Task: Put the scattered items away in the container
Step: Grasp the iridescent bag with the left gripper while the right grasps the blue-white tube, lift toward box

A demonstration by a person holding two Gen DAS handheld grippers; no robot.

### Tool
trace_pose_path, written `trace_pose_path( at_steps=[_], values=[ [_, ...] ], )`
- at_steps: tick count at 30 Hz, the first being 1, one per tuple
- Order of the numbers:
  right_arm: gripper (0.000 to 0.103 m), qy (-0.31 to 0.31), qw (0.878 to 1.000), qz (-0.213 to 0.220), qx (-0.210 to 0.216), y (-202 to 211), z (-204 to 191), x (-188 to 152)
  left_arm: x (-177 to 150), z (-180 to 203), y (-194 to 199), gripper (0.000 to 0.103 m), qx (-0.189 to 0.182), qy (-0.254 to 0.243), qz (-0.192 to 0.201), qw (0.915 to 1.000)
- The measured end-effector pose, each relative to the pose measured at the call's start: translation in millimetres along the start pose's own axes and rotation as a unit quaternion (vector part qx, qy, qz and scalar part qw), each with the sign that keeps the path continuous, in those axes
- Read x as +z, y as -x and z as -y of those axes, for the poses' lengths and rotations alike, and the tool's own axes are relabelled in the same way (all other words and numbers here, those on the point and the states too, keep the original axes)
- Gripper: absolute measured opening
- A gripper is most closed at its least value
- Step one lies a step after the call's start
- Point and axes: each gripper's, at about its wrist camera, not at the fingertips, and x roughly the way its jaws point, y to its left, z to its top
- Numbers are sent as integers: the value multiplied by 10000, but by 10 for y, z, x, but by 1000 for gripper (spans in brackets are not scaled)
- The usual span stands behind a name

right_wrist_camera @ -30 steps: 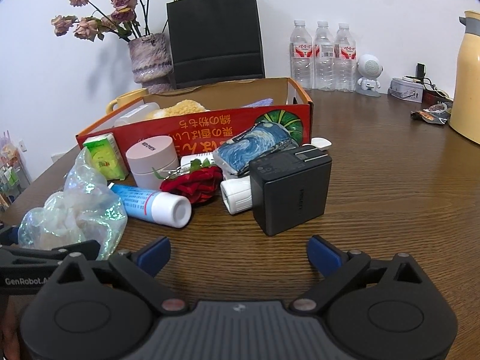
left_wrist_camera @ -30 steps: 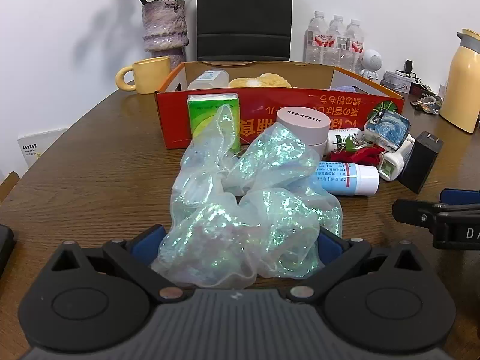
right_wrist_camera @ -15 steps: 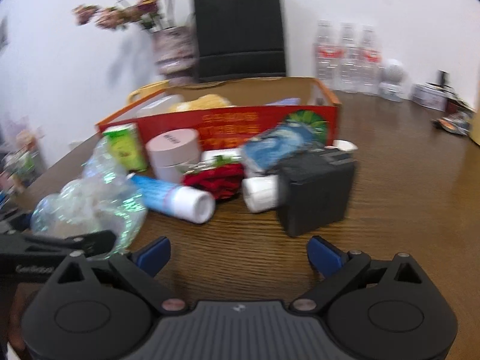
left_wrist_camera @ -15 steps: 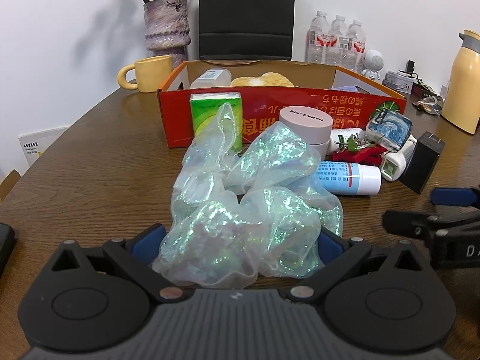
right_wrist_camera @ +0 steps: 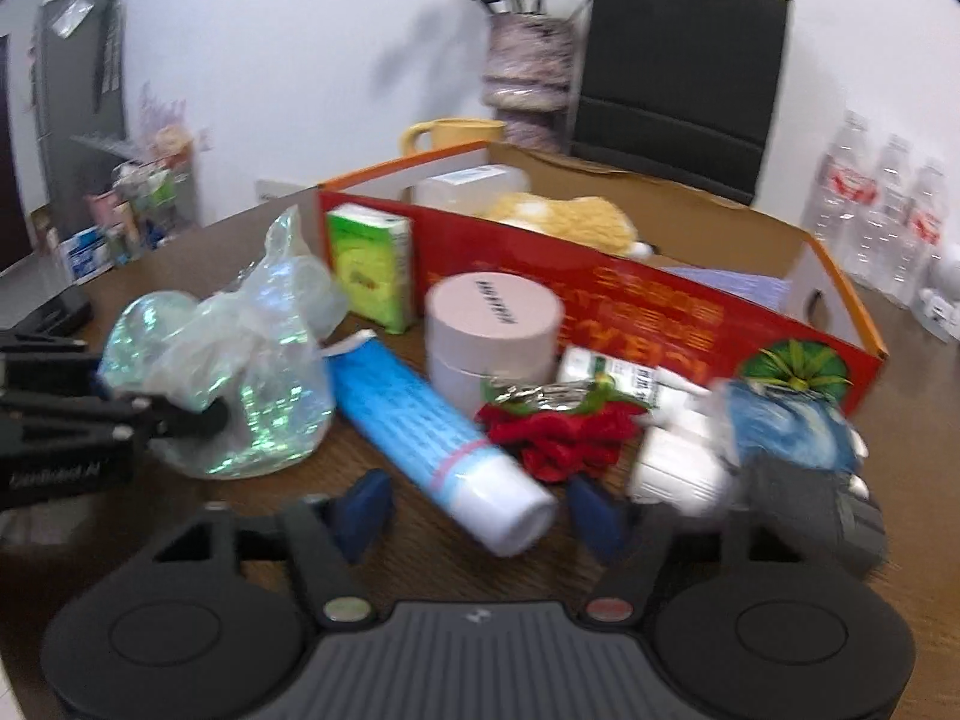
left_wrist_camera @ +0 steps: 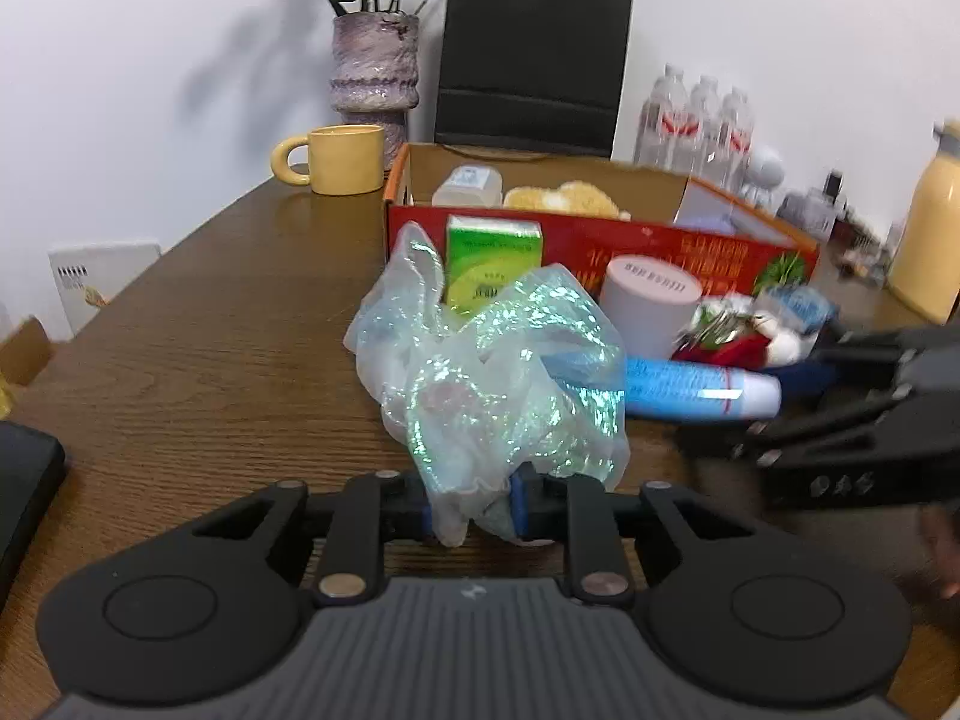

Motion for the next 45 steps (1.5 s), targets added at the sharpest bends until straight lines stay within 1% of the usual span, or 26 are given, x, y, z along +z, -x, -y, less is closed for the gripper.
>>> trace_pose_path(
  at_steps=[2,3,4,8,11,12,13,14,15,17,19,20,21,22,24,25,26,28,30,31,32,34,37,39,41,45],
  values=[
    [51,42,10000,-24,3,9,-58,7,26,-26,64,17,-70,29,91,9999],
    [43,50,10000,-19,11,17,-82,6,32,-22,99,17,-53,-12,143,9999],
    [39,-18,10000,-31,53,39,-92,-8,36,-19,137,17,-33,-48,194,9998],
    [34,-417,9990,-161,-68,287,-167,-168,51,-71,256,16,-43,-52,302,9995],
    [34,-811,9959,-253,-306,586,-254,-399,39,-70,233,17,-170,-93,179,9997],
    [40,-899,9949,-260,-389,680,-291,-475,35,-70,225,17,-212,-106,138,9996],
    [56,-946,9945,-237,-385,726,-310,-529,30,-67,215,17,-255,-121,97,9996],
    [63,-992,9941,-212,-377,770,-328,-582,15,-37,192,17,-305,-151,63,9994],
    [68,-985,9944,-138,-346,771,-335,-611,1,7,176,17,-331,-214,36,9992],
    [66,-892,9950,-67,-443,696,-354,-600,-31,80,176,17,-364,-323,29,9988],
    [59,-851,9946,9,-591,625,-357,-558,-53,119,199,17,-391,-381,47,9985],
    [45,-902,9944,47,-551,607,-348,-536,-60,123,211,17,-391,-387,47,9985],
    [35,-916,9944,55,-517,595,-352,-517,-64,128,231,17,-387,-407,63,9984],
    [31,-876,9945,35,-576,592,-371,-510,-60,139,278,16,-389,-446,111,9982],
    [31,-876,9941,43,-642,619,-377,-524,-51,161,376,16,-399,-524,215,9976],
    [30,-996,9930,93,-629,646,-348,-539,-24,172,463,16,-452,-556,323,9969],
    [30,-1223,9899,295,-650,736,-308,-577,12,178,547,16,-529,-571,439,9960],
    [30,-1265,9868,584,-819,914,-283,-576,107,188,693,16,-688,-583,641,9939],
    [30,-1194,9841,849,-1002,1122,-270,-537,240,196,743,16,-844,-571,751,9919],
    [30,-1171,9830,987,-1014,1220,-245,-491,335,204,724,16,-942,-594,761,9909],
    [30,-1136,9821,1095,-1025,1277,-189,-416,462,213,687,16,-1008,-644,790,9897],
    [30,-1064,9801,1308,-1046,1388,-74,-265,794,248,562,15,-960,-821,910,9878],
    [30,-941,9762,1458,-1299,1327,172,49,1298,327,289,15,-1007,-975,918,9859],
    [30,-996,9747,1495,-1329,1205,411,307,1573,377,31,15,-983,-982,755,9874],
    [31,-1222,9736,1440,-1279,1019,657,561,1771,410,-257,15,-998,-933,474,9895],
    [31,-1441,9724,1235,-1356,517,983,967,2002,485,-829,14,-795,-886,81,9929]
  ],
)
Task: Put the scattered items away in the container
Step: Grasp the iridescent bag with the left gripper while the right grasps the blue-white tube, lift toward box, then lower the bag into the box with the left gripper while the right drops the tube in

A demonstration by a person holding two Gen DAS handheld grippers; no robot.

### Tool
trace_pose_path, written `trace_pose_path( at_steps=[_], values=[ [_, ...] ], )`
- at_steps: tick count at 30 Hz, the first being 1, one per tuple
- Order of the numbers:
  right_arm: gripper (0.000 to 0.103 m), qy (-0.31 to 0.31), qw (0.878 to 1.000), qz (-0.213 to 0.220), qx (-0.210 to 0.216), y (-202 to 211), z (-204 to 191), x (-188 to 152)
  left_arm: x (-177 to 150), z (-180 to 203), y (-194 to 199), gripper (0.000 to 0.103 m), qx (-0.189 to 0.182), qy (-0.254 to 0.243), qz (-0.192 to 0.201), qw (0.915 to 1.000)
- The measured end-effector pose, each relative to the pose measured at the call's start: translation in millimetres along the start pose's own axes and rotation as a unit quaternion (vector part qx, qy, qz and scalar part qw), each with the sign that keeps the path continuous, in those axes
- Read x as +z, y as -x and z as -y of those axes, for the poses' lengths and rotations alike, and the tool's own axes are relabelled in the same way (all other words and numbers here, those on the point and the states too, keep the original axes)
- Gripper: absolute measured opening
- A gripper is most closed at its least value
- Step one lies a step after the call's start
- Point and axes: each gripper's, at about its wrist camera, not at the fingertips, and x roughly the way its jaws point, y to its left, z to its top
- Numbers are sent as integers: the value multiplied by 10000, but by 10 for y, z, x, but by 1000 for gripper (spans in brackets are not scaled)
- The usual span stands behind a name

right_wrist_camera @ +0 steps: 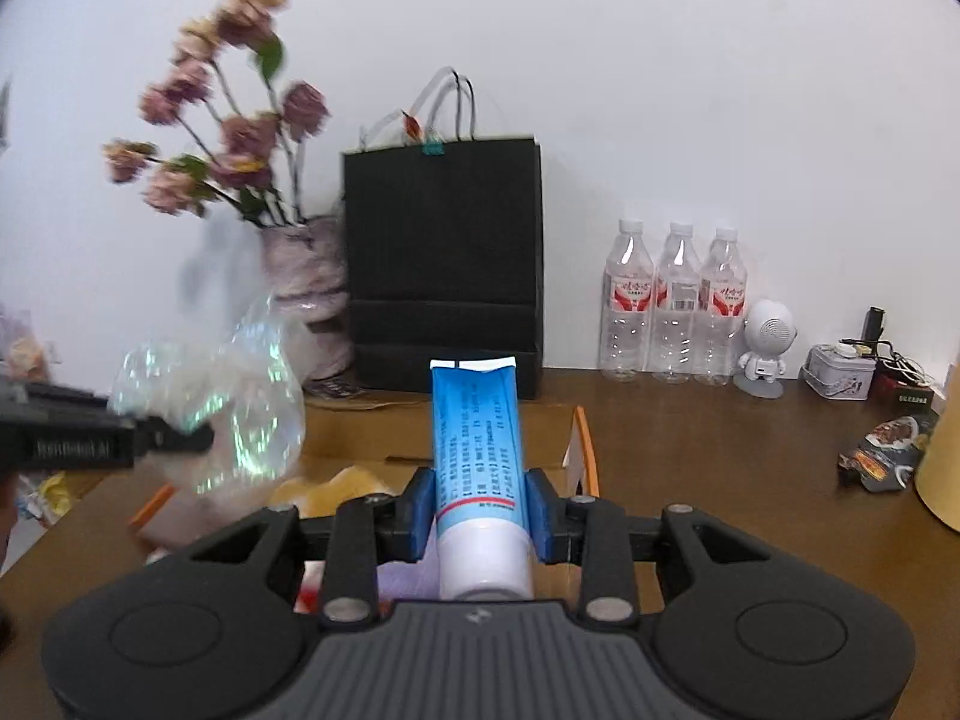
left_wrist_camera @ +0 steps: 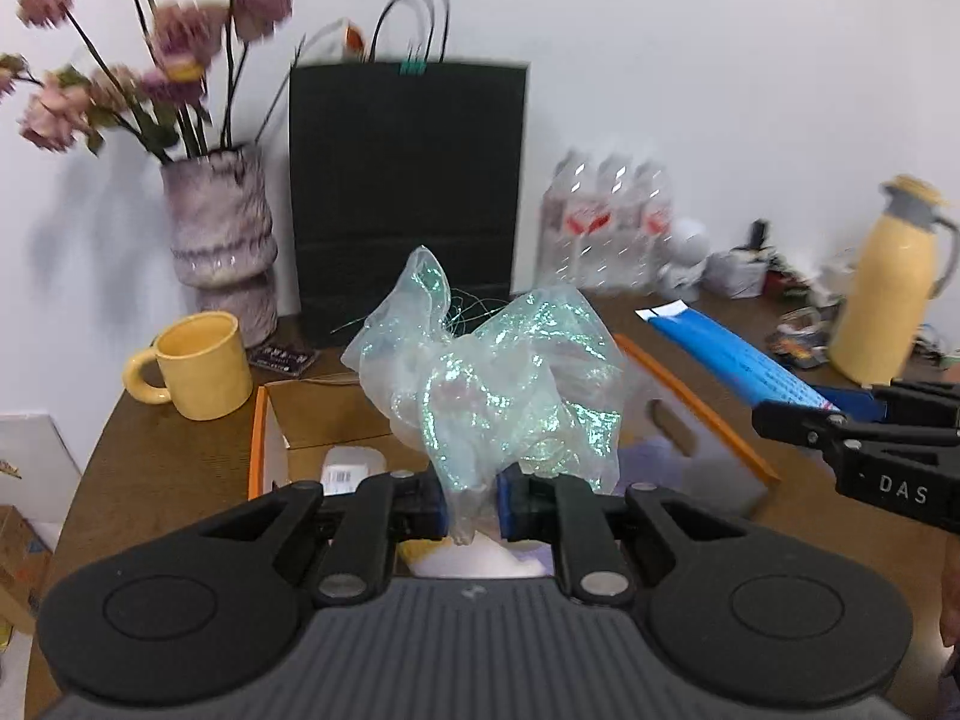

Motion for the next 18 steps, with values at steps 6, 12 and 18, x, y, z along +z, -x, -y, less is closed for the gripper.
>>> trace_pose_path(
  at_steps=[6,12,18],
  values=[
    [31,-431,9971,-611,153,-908,130,242,184,19,-672,14,-101,310,-462,9984],
    [32,-666,9910,-1158,50,-1398,251,134,216,52,-1079,58,-51,586,-712,9957],
    [59,-627,9908,-1198,87,-1369,326,125,220,84,-1125,82,-78,547,-1051,9929]
  ],
)
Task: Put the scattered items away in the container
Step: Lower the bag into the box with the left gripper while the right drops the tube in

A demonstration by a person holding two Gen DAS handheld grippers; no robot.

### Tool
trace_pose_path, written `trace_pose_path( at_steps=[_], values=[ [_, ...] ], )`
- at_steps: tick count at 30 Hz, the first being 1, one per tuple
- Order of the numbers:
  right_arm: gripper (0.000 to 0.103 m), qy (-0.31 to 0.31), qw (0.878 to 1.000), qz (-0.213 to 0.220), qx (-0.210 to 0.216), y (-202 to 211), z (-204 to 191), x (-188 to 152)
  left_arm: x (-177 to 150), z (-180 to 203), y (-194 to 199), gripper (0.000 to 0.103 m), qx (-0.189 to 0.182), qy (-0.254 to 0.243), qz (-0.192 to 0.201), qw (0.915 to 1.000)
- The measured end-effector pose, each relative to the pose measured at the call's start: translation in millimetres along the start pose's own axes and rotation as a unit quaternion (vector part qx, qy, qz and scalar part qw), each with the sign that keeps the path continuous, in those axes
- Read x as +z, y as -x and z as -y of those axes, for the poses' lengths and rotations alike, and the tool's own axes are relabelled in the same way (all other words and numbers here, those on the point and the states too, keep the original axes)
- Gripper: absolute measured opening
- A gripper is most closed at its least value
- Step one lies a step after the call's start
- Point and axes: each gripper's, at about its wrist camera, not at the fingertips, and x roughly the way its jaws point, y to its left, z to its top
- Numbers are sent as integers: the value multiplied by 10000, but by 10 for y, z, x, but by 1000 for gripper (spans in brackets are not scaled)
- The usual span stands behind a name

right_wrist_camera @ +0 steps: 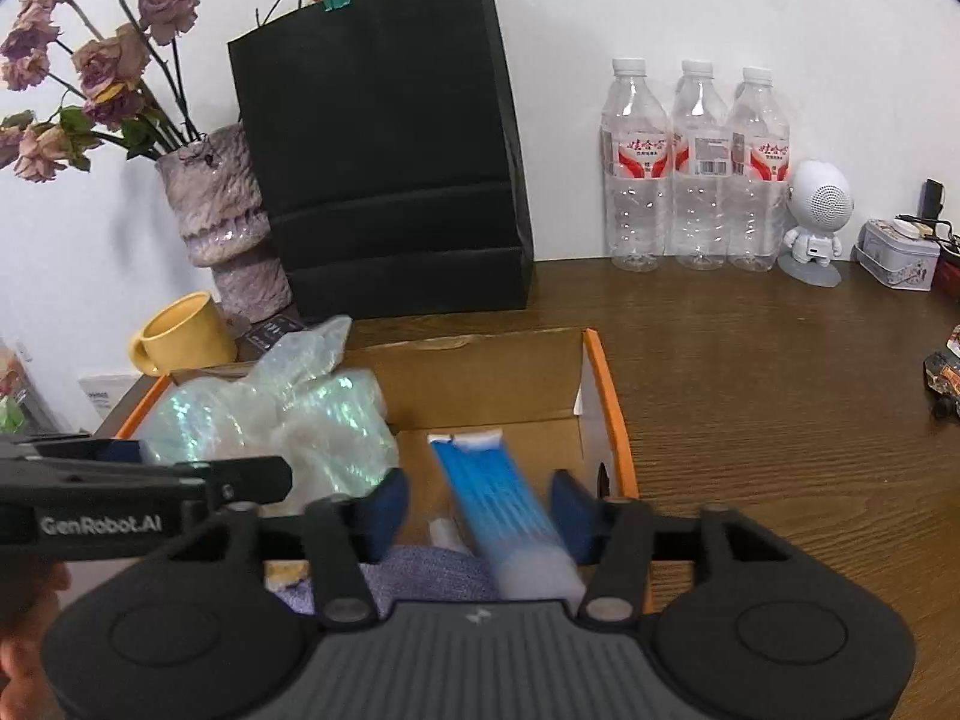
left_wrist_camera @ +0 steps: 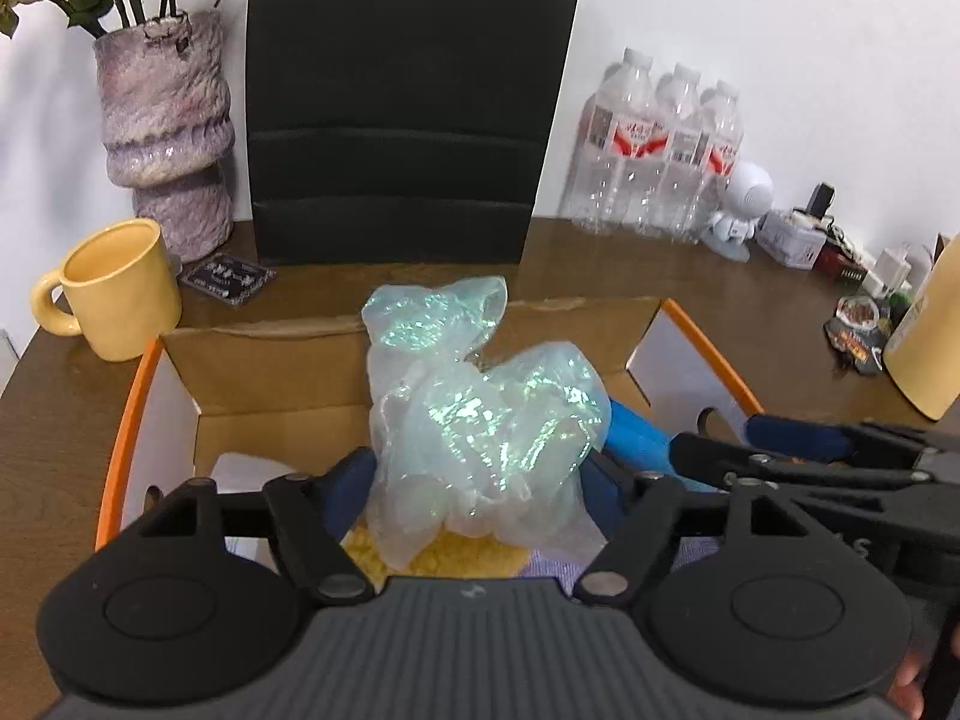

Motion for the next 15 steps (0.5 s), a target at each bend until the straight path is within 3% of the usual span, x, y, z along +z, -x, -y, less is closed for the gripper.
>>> trace_pose_path(
  at_steps=[3,4,8,12,15],
  values=[
    [70,49,9994,-326,-131,36,26,53,29,13,21,101,-60,12,-276,9996],
    [70,30,9990,-435,-87,50,46,73,52,0,47,103,-184,140,-350,9991],
    [85,-193,9979,-599,142,154,120,105,164,-30,164,103,-668,560,-701,9937],
    [88,-199,9989,-416,116,326,102,105,183,82,337,103,-335,362,-483,9976],
    [88,-34,9985,-489,229,406,54,79,178,131,439,103,-343,257,-456,9980]
  ],
)
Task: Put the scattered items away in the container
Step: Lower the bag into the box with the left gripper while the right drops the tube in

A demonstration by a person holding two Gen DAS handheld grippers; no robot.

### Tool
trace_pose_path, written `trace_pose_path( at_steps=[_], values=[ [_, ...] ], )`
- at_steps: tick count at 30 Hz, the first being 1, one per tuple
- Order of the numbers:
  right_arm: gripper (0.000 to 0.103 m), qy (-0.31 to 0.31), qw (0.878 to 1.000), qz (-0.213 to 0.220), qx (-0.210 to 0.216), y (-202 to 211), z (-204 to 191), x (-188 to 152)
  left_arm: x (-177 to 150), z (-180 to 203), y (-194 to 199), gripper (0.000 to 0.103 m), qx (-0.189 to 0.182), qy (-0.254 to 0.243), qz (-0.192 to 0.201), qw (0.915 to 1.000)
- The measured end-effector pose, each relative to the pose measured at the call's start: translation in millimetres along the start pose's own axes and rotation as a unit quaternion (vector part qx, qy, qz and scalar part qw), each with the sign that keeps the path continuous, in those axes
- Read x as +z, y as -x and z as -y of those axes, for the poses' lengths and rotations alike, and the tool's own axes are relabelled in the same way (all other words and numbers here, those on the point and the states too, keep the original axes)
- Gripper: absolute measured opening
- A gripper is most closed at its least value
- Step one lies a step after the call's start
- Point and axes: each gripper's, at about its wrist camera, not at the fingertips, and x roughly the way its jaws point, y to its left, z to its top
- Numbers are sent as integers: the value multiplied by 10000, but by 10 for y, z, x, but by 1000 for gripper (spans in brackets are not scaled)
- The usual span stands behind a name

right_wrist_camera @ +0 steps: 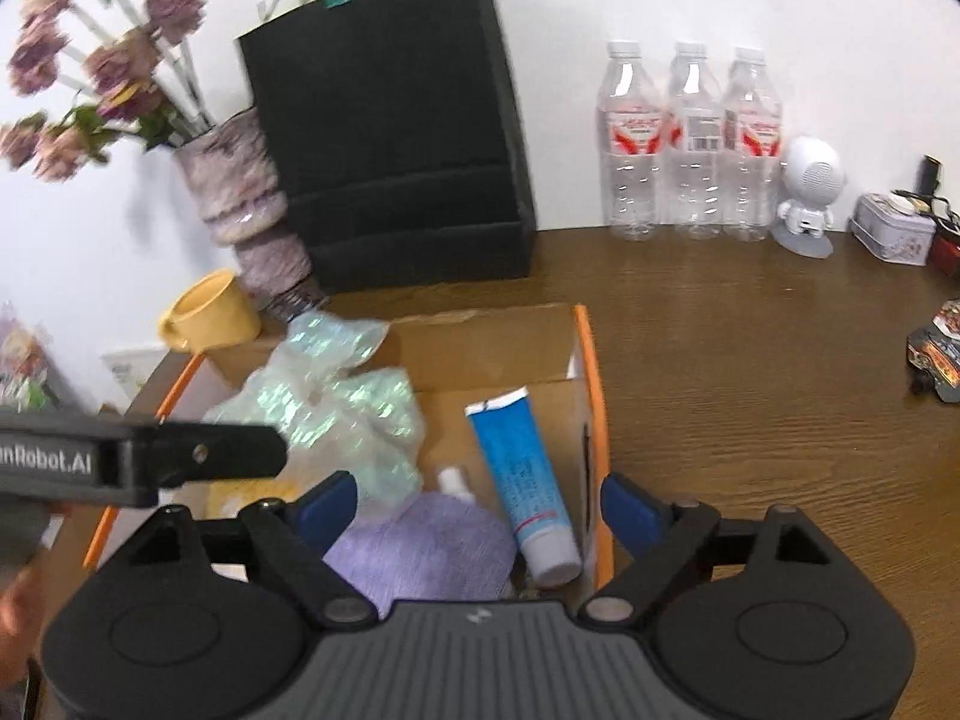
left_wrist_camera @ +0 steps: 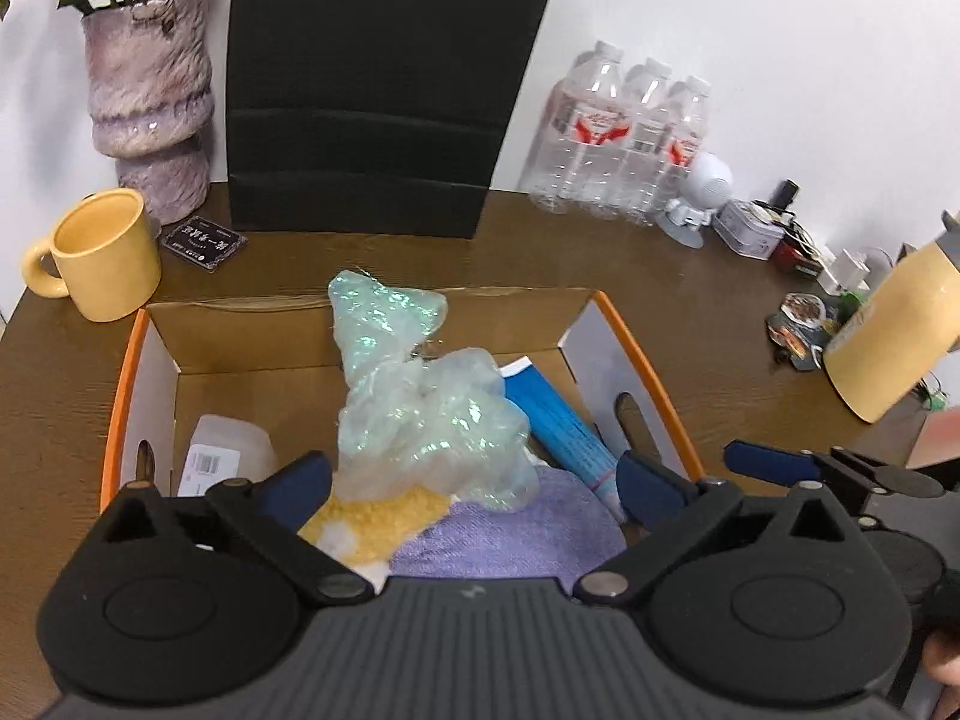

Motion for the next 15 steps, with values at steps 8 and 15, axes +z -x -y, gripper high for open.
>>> trace_pose_path(
  at_steps=[8,15],
  values=[
    [88,68,9994,-333,-23,151,-45,-65,-228,0,307,103,768,-165,42,9969],
    [89,207,9981,-579,-106,287,-184,-260,-541,-201,536,103,852,111,27,9963]
  ],
)
